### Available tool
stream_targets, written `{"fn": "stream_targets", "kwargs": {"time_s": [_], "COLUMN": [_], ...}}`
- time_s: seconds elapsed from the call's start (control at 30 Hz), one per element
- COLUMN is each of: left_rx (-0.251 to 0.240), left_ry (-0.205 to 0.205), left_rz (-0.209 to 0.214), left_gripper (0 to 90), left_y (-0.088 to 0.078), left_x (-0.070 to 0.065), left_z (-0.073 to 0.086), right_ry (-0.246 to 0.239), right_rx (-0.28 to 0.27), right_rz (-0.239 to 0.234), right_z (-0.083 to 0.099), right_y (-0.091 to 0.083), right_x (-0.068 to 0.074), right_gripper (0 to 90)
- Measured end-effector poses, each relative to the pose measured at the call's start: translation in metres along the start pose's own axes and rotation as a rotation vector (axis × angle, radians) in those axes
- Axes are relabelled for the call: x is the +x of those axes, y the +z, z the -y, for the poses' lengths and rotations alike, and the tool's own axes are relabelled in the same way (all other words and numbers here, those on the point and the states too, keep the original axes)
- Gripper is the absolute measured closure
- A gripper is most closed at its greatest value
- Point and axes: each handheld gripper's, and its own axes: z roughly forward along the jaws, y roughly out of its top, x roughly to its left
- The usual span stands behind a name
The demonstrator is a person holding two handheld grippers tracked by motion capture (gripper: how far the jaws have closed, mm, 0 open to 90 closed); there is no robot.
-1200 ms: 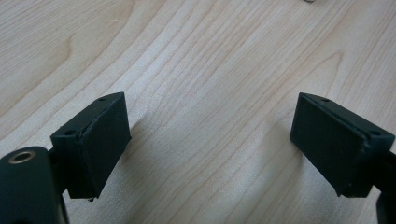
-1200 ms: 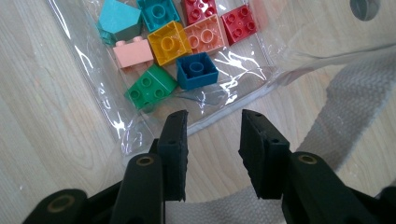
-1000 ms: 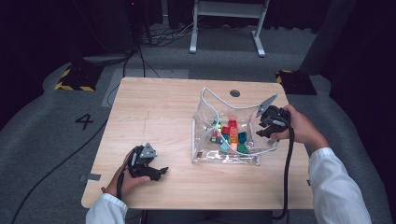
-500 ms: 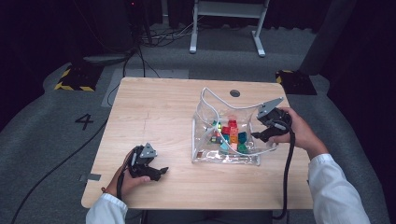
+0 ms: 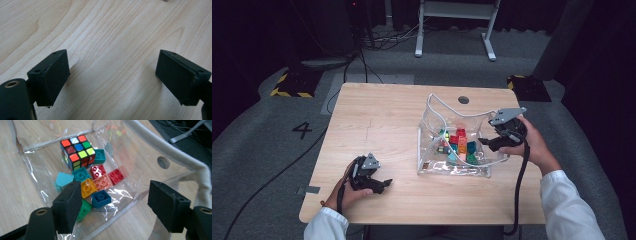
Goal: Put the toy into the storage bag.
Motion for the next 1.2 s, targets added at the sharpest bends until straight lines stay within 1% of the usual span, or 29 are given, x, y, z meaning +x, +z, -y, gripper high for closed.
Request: {"fn": "stream_targets", "kwargs": {"time_s": [0.07,0.17,0.2,0.3,0.43,0.47,0.53,0.57,0.6,0.63,0.67,0.7,0.73,0.77,0.83,1.03,1.1,1.2], "left_rx": [0.000,0.000,0.000,0.000,0.000,0.000,0.000,0.000,0.000,0.000,0.000,0.000,0.000,-0.002,0.000,0.000,0.000,0.000], "left_ry": [0.000,0.000,0.000,0.000,0.000,0.000,0.000,0.001,0.001,0.000,0.000,0.000,0.000,-0.002,0.000,0.001,0.001,0.001], "left_rz": [0.000,0.000,0.000,0.000,0.000,0.000,-0.001,-0.001,-0.001,0.000,0.000,-0.001,0.000,-0.001,0.000,-0.001,-0.001,-0.001], "left_gripper": [12.1,12.0,12.0,12.1,12.1,12.1,12.0,12.1,12.0,12.1,12.1,12.1,12.1,12.1,12.0,12.1,12.0,12.1], "left_y": [0.000,0.000,0.000,0.000,0.000,0.000,0.000,0.000,0.000,0.000,0.000,0.000,0.000,0.000,0.000,0.000,0.000,0.000], "left_x": [0.000,0.000,0.000,0.000,0.000,0.000,0.000,0.000,0.000,0.000,0.000,0.000,0.000,0.000,0.000,0.000,0.000,0.000], "left_z": [0.000,0.000,0.000,0.000,0.000,0.000,0.000,0.000,0.000,0.000,0.000,0.000,0.000,0.000,0.000,0.000,0.000,0.000], "right_ry": [0.011,0.032,0.035,0.060,0.063,0.075,0.063,0.078,0.067,0.080,0.075,0.088,0.085,0.095,0.096,0.130,0.143,0.150], "right_rx": [-0.009,-0.046,-0.052,-0.068,-0.105,-0.107,-0.118,-0.130,-0.124,-0.134,-0.134,-0.144,-0.140,-0.147,-0.154,-0.182,-0.186,-0.194], "right_rz": [0.013,0.025,0.023,0.041,0.058,0.059,0.076,0.076,0.078,0.083,0.092,0.090,0.096,0.103,0.107,0.131,0.137,0.144], "right_z": [0.001,0.003,0.004,0.007,0.011,0.011,0.014,0.014,0.016,0.017,0.019,0.020,0.021,0.023,0.026,0.036,0.038,0.042], "right_y": [-0.002,-0.006,-0.007,-0.011,-0.019,-0.020,-0.024,-0.026,-0.028,-0.030,-0.032,-0.033,-0.035,-0.037,-0.041,-0.053,-0.056,-0.060], "right_x": [0.000,0.000,-0.001,-0.001,-0.003,-0.002,-0.004,-0.003,-0.004,-0.004,-0.005,-0.005,-0.006,-0.007,-0.009,-0.013,-0.012,-0.012], "right_gripper": [27.8,27.7,27.6,27.2,25.9,25.9,25.9,25.9,25.8,25.6,25.6,25.6,25.3,24.9,24.9,24.6,24.4,24.4]}}
